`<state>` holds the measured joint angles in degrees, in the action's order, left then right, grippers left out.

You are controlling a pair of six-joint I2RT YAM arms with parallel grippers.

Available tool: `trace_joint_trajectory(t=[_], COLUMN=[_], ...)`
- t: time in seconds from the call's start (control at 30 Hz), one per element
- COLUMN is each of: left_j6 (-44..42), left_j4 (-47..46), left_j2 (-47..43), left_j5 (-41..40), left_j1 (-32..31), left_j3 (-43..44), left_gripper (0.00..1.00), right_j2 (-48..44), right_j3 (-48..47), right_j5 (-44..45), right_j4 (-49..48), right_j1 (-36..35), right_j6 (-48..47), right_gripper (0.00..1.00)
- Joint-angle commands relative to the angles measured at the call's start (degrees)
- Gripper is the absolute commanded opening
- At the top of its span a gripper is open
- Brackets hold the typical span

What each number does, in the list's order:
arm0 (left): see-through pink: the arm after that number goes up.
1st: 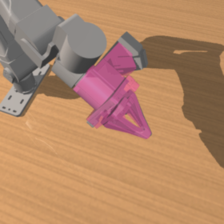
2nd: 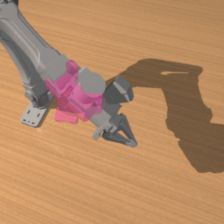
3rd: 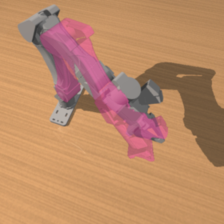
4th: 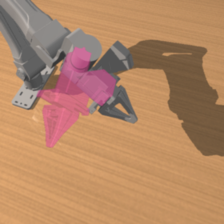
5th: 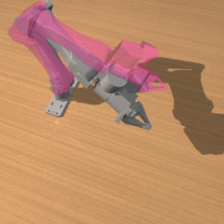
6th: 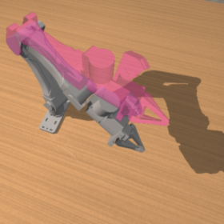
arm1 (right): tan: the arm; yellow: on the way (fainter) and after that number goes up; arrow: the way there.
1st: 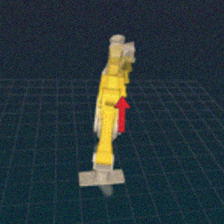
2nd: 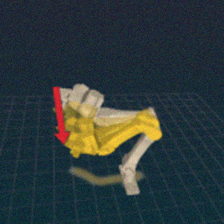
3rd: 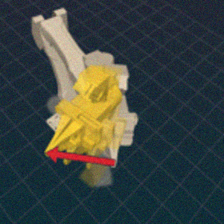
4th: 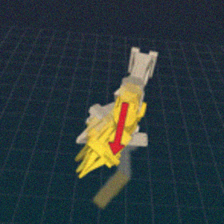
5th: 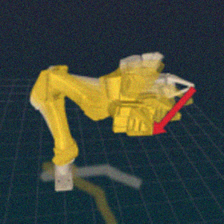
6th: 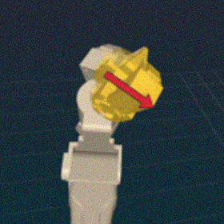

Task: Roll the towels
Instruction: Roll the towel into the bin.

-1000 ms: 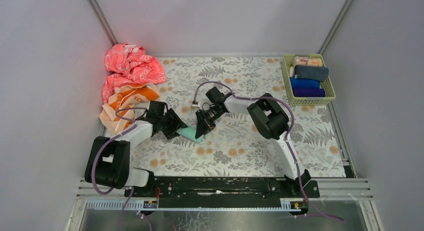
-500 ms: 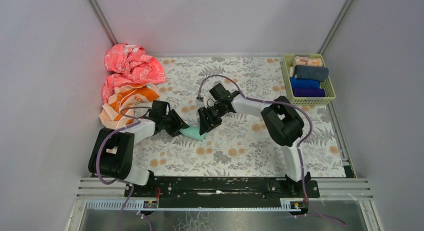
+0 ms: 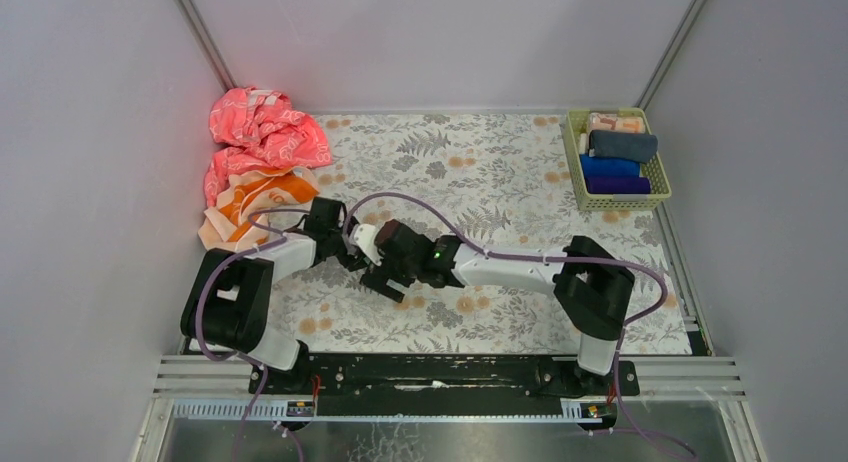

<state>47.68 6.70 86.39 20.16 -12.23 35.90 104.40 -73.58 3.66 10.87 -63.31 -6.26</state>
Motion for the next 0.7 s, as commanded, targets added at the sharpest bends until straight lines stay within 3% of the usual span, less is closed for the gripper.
trace_joint_trajectory(t=[0.0,0.4,0.67], left_j6=[-2.3,-2.5,-2.8], left_j4=[4.4,4.7,4.7], left_j2=[3.1,3.8,4.2], left_j5=[-3.3,-3.0,-2.4], left_j1=[-0.9,-1.1,-1.2], left_j3=[-0.8,0.0,0.8], left_gripper=[0.38,0.40,0.40], right_j2=[1.8,11.7,17.6], right_j3=[0.0,-0.7,-3.1], right_j5=[11.4,16.5,15.1], right_j4=[-6.4,-9.7,-3.1], right_j1=[-2.9,-6.4,-5.2], right_j6=[-9.2,-16.0,-15.1], right_gripper=[0.99,0.80,0.65])
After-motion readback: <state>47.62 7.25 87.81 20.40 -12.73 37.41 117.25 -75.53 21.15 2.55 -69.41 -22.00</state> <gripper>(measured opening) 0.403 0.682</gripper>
